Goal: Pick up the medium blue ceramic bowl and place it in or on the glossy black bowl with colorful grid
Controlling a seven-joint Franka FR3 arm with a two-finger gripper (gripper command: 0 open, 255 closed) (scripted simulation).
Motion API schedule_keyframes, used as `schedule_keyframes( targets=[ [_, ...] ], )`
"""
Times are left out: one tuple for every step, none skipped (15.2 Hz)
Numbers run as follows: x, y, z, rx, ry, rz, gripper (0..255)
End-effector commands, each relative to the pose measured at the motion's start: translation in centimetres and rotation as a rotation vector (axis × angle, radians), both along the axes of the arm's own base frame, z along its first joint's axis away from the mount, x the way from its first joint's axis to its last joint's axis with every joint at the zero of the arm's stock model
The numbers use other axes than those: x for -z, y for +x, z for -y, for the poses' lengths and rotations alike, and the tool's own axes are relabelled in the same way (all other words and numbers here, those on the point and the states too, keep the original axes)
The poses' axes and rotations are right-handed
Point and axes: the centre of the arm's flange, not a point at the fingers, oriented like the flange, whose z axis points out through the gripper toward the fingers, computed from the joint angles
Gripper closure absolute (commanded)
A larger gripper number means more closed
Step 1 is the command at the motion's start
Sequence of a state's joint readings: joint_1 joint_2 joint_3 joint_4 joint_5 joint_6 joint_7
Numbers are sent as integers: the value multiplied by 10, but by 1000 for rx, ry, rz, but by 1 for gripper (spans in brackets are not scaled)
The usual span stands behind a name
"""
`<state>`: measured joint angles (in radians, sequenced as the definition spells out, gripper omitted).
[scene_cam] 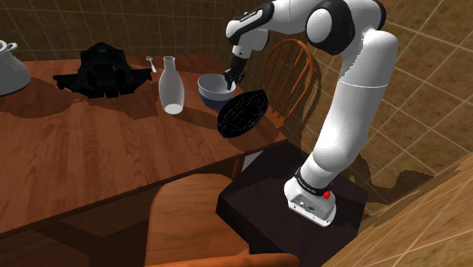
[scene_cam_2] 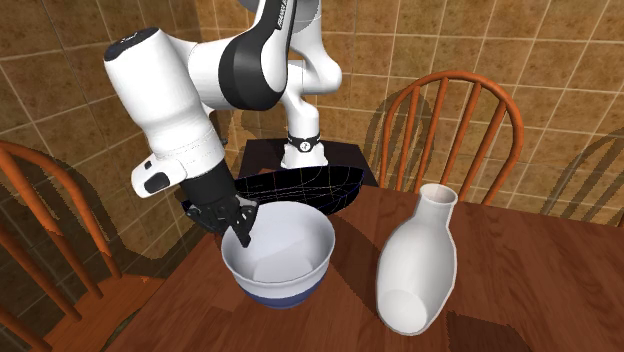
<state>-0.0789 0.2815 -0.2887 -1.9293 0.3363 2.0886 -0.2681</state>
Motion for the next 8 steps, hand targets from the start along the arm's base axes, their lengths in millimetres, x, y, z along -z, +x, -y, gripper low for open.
schedule_keyframes(
  targets=[
    [0,0,0,0,0,1,255],
    [0,0,0,0,0,1,255],
    [0,0,0,0,0,1,255],
    [0,0,0,0,0,1,255],
    [0,0,0,0,0,1,255],
    [0,0,0,0,0,1,255],
    [-6,0,0,0,0,1,255],
    [-11,0,0,0,0,1,255]
  ],
)
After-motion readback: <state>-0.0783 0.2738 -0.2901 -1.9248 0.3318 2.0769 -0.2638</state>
